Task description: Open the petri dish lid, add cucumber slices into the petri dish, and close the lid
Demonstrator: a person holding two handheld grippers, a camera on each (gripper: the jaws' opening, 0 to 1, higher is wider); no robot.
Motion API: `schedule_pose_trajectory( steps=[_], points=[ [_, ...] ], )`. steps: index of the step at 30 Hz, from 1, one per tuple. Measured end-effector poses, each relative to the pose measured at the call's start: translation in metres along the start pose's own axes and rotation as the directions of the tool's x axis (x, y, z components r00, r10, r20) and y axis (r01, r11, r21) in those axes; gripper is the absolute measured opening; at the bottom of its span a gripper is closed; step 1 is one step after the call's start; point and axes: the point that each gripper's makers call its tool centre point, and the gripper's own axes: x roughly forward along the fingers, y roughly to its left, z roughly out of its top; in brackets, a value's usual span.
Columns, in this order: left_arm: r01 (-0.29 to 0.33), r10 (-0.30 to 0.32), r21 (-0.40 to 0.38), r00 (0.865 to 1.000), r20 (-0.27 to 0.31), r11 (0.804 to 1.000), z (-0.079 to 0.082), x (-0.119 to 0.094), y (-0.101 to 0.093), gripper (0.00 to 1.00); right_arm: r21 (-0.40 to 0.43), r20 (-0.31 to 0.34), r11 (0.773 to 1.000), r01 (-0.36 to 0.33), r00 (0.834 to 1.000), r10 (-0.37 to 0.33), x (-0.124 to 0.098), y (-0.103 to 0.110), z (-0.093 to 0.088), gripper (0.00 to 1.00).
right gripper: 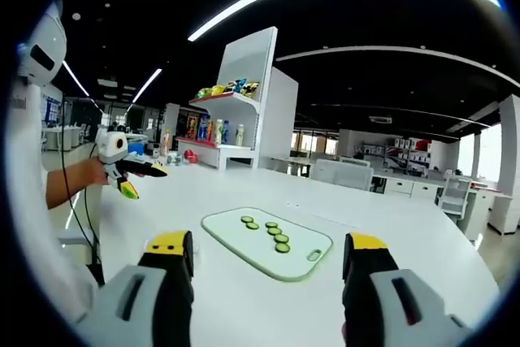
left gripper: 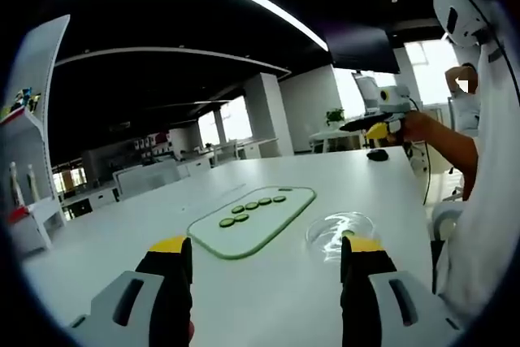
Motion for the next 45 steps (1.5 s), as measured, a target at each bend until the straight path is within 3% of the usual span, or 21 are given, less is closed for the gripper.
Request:
schedule_pose_trajectory(
  steps=[7,19,25,45],
  points=[
    [-0.041,0.041,-0.006,0.999,0.017,0.999,0.005,-0.008,0.004,0.75,0.006,0.008,1.0,0.019,1.0,-0.019,-0.011,-0.005,0.001,0.75],
    [-0.146,0.148,-0.047,0.988,0.052,0.988,0.01,-0.034,0.027,0.74,0.067,0.012,0.994,0.092,0.996,-0.093,-0.031,-0.013,-0.009,0.75],
    [-0.168,0.17,-0.059,0.985,0.038,0.984,0.003,-0.037,0.035,0.74,0.074,0.01,0.992,0.107,0.994,-0.108,-0.035,-0.014,-0.01,0.75],
    [-0.197,0.202,-0.079,0.977,0.071,0.977,0.004,-0.048,0.044,0.74,0.082,0.018,0.988,0.13,0.991,-0.132,-0.039,-0.023,-0.009,0.74]
  ],
)
